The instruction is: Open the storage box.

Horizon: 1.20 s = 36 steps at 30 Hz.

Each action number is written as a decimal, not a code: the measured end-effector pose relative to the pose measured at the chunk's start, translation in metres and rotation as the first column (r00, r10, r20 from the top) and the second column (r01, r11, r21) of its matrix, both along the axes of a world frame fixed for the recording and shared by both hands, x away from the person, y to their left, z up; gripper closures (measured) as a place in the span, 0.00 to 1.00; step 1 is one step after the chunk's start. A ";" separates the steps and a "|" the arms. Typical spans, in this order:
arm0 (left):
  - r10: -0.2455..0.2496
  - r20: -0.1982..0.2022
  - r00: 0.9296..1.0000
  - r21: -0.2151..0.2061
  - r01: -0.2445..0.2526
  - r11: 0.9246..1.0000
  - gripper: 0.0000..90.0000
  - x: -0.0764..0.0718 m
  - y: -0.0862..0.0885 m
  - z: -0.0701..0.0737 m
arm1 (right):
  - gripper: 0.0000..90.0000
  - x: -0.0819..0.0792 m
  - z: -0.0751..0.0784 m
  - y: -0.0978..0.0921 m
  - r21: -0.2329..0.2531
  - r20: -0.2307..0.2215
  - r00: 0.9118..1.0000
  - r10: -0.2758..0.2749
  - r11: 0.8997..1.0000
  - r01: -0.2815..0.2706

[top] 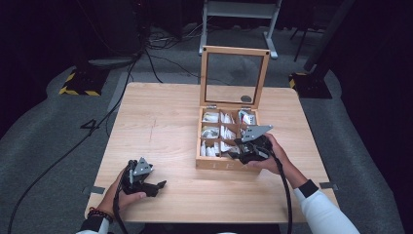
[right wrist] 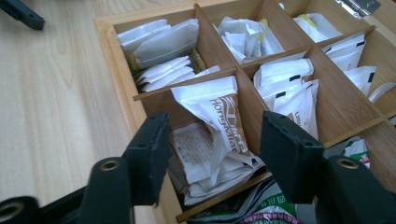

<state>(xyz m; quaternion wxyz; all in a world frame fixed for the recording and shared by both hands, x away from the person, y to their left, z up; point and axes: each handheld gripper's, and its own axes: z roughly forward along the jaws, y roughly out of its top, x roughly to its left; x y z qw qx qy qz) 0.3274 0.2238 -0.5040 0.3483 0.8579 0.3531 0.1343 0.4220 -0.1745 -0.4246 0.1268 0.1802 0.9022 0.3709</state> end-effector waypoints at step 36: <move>0.002 0.000 1.000 0.002 -0.002 1.000 0.19 0.000 0.000 0.000 | 0.84 0.011 -0.012 0.021 -0.157 0.015 1.000 0.023 0.987 -0.021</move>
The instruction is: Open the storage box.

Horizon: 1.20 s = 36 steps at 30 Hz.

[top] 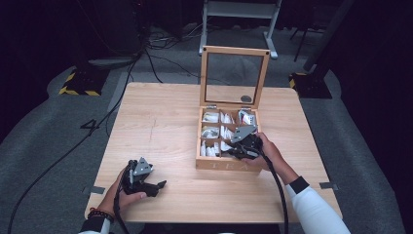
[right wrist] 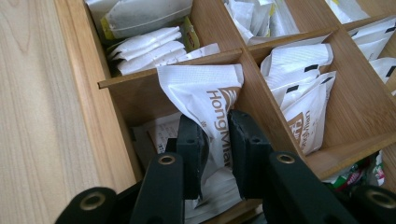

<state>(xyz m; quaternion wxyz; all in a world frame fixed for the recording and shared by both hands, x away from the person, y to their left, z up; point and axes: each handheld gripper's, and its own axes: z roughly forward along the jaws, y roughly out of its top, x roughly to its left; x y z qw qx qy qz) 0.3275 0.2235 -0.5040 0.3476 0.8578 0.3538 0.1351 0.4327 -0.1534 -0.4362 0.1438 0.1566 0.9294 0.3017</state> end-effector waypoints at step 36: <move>-0.015 0.000 1.000 -0.001 0.015 1.000 0.19 0.001 0.001 0.000 | 0.84 -0.008 0.044 -0.040 0.313 0.035 0.999 -0.023 0.950 0.011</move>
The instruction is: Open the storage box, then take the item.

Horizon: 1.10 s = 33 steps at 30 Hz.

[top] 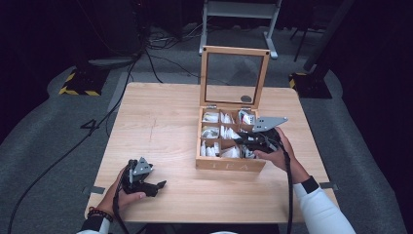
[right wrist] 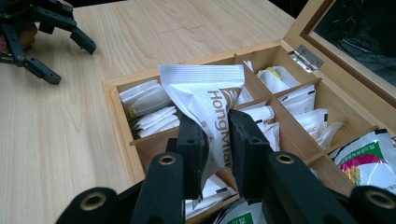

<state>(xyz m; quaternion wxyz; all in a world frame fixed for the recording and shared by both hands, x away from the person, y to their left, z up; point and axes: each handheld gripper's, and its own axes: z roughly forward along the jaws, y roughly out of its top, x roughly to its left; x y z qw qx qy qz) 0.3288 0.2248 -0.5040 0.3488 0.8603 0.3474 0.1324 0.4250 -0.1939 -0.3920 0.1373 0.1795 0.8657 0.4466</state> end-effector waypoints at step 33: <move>0.001 0.001 1.000 0.001 -0.001 1.000 0.19 0.000 0.000 0.000 | 0.84 -0.071 -0.005 -0.009 -0.003 -0.006 0.990 0.140 0.990 -0.140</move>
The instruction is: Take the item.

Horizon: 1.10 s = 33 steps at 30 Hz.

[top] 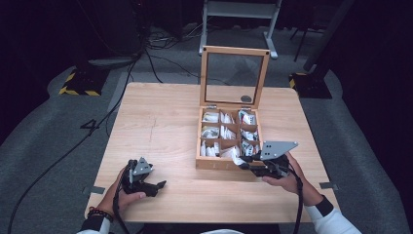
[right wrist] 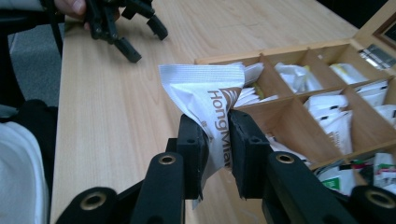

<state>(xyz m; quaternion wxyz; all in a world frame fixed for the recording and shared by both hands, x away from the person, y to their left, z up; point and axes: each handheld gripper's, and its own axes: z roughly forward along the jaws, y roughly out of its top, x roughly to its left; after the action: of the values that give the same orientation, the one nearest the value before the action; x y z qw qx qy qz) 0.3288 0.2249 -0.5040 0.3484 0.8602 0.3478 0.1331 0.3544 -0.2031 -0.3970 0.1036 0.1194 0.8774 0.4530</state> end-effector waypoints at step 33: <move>0.000 0.000 1.000 0.001 0.000 1.000 0.19 0.000 0.000 0.000 | 0.83 -0.017 -0.071 0.031 -0.167 -0.076 0.993 0.093 0.980 -0.104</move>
<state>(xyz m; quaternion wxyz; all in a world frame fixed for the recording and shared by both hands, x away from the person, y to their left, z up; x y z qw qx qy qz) 0.3287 0.2249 -0.5040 0.3480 0.8605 0.3474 0.1334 0.3378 -0.1722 -0.4681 0.0611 0.0817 0.9207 0.3767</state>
